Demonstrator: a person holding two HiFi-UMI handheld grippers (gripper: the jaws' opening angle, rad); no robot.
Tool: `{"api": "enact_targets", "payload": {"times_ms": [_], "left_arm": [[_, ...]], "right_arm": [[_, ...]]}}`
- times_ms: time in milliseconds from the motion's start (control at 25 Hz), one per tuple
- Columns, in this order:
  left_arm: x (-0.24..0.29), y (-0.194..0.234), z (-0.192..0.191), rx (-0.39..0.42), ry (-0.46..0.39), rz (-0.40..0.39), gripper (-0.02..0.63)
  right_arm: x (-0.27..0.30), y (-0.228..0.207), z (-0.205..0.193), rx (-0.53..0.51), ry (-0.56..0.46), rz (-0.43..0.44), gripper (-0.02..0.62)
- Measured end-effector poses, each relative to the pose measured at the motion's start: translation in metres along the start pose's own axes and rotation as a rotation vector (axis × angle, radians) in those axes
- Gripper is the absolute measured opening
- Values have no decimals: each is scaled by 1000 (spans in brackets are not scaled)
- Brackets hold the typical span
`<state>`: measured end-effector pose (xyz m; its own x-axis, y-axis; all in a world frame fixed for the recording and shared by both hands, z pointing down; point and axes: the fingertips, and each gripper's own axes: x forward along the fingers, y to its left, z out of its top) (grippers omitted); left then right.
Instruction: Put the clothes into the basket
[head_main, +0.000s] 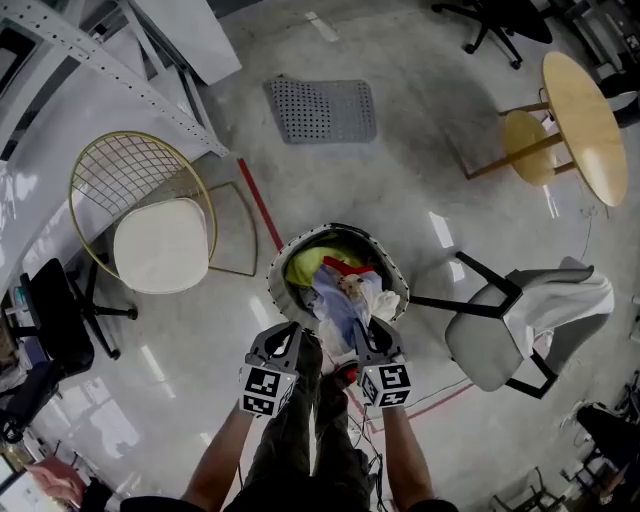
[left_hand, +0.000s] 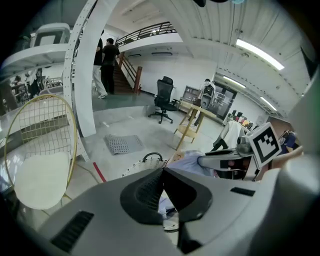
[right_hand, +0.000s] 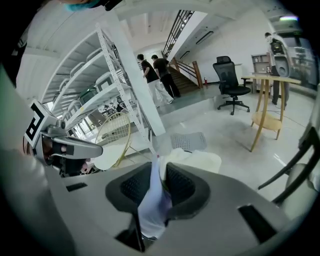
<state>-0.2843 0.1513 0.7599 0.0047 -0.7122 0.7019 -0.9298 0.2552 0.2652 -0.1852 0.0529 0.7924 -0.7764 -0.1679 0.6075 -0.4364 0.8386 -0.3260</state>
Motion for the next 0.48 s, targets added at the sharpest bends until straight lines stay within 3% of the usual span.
{"api": "enact_targets", "payload": {"times_ms": [240,320,400,480], "left_arm": [[4,2,-4,-11,23,-3,6],[4,2,-2,-12,24,-2,6],[4,2,0,-11,20,0,6],[3,1,4,-9,13,0,6]], "right_arm": [[10,-4,-9,2,24,-15,123],[10,-3,-5,-6,6,-6,148],[11,2,0,-25,-3,17,223],[10,6,3,-48,-3,32,236]]}}
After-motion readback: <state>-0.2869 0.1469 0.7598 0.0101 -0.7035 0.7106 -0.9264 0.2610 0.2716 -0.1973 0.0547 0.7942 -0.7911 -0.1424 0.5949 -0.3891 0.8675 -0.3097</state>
